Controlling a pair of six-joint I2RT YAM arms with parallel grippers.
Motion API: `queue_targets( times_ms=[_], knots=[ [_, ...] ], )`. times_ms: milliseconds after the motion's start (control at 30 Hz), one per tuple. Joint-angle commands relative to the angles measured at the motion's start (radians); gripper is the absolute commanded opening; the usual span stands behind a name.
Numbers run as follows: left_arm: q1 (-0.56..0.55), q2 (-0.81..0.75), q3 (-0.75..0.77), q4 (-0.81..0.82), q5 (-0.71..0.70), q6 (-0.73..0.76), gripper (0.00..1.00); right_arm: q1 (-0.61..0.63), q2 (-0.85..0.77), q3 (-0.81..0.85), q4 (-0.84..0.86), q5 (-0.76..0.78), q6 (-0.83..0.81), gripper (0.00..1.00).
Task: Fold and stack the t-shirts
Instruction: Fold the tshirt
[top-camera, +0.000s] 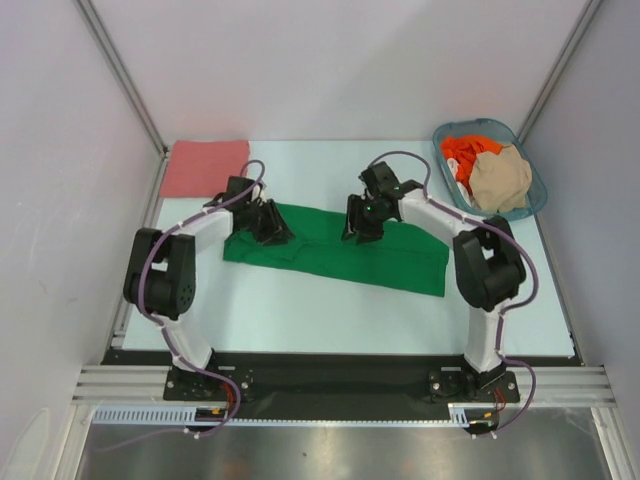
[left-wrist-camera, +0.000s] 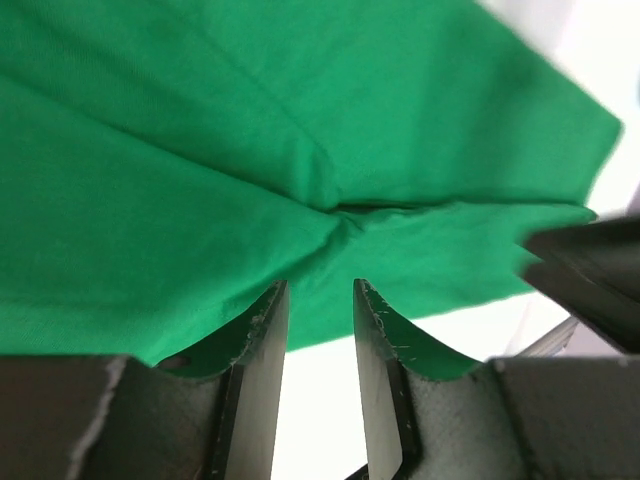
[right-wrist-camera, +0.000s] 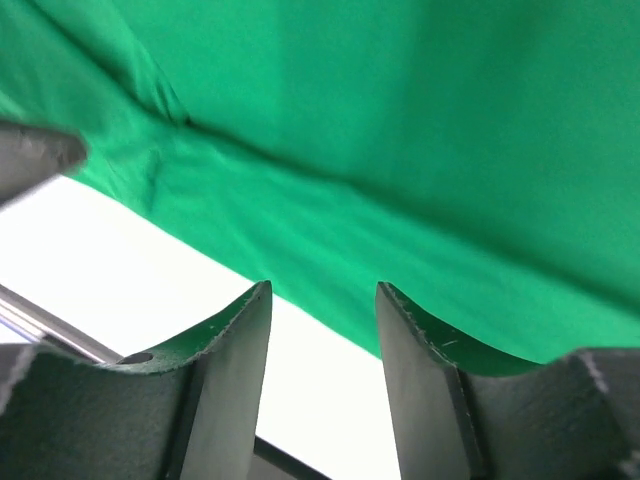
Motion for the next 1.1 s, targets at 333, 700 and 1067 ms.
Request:
queue_targets(
  times_ms=[333,700,1067],
  knots=[
    [-0.038,0.09,0.095,-0.036,-0.18,0.027,0.38,-0.204,-0.08,-0.224,0.027,-0.006,-0.155,0.54],
    [0.138,-0.448,-0.136,-0.209,-0.284,-0.035,0.56,-0.164,-0.279,-0.241,-0.265,0.103,-0.336,0.81],
    [0.352,-0.418,-0.385,0.078,-0.131,-0.141,0.47,0.028,-0.362,-0.316,-0.285,0.319,-0.352,0.67]
  ],
)
